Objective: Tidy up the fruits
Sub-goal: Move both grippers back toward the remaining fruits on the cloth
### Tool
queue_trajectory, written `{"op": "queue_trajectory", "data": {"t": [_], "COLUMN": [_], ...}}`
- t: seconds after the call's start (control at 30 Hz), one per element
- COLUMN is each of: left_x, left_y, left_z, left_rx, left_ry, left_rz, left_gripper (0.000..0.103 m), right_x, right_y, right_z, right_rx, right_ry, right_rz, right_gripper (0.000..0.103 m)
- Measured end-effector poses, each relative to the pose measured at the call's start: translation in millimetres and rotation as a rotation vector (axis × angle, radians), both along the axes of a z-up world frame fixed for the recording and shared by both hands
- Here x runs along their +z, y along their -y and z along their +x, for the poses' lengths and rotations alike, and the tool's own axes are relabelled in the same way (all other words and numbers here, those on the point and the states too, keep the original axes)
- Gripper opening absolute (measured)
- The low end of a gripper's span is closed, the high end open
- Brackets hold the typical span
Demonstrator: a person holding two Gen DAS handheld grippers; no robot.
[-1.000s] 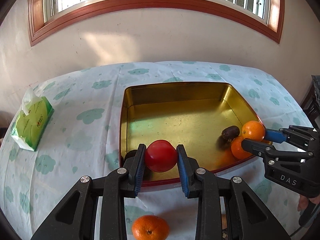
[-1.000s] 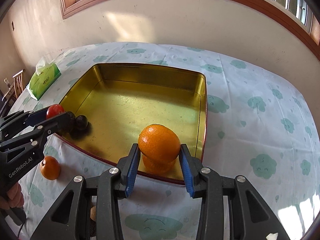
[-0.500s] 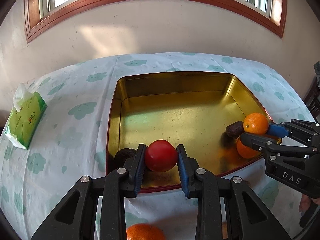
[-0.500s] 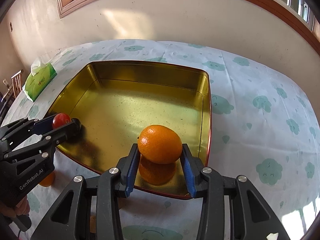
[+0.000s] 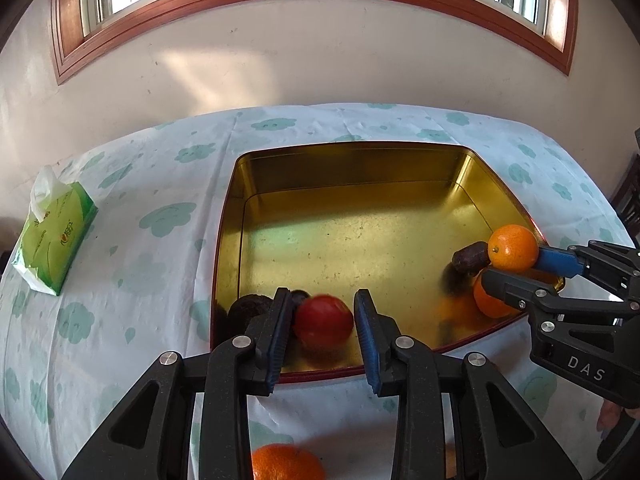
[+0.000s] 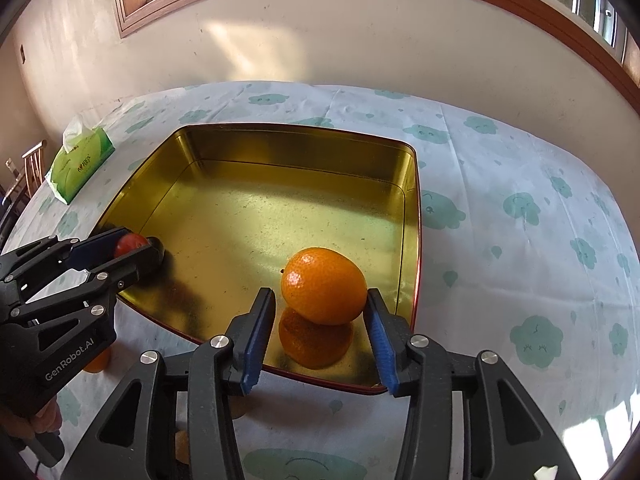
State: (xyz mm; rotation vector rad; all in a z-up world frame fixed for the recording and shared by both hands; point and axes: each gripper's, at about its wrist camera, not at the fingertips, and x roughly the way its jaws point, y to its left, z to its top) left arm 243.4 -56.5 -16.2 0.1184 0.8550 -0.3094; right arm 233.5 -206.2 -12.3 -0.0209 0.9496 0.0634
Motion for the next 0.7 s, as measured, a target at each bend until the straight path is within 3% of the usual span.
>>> {"op": "queue_trajectory", "data": {"t": [0.1,0.37,0.7], "left_x": [3,18,21], "left_y": [1,-3,-34], "left_z": [-6,-36,-113], "left_rx": [-0.005,0.003,0.035], "left_ry": [0.017,0.056,0.062], "left_rz": [0.013,0.006,-0.018], "left_gripper": [0.04,0.041,0.041], "right_x": [4,22,24], "right_y": [-1,-5,-19], "right_z": [-4,-29,-96], "right_rx": [0.002,0.005,0.02], "right_ry": [0.008,0.04,0.044], "right_rz": [-0.003,-0.009,-0.002], "right_gripper": [0.046,0.047,0.047]}}
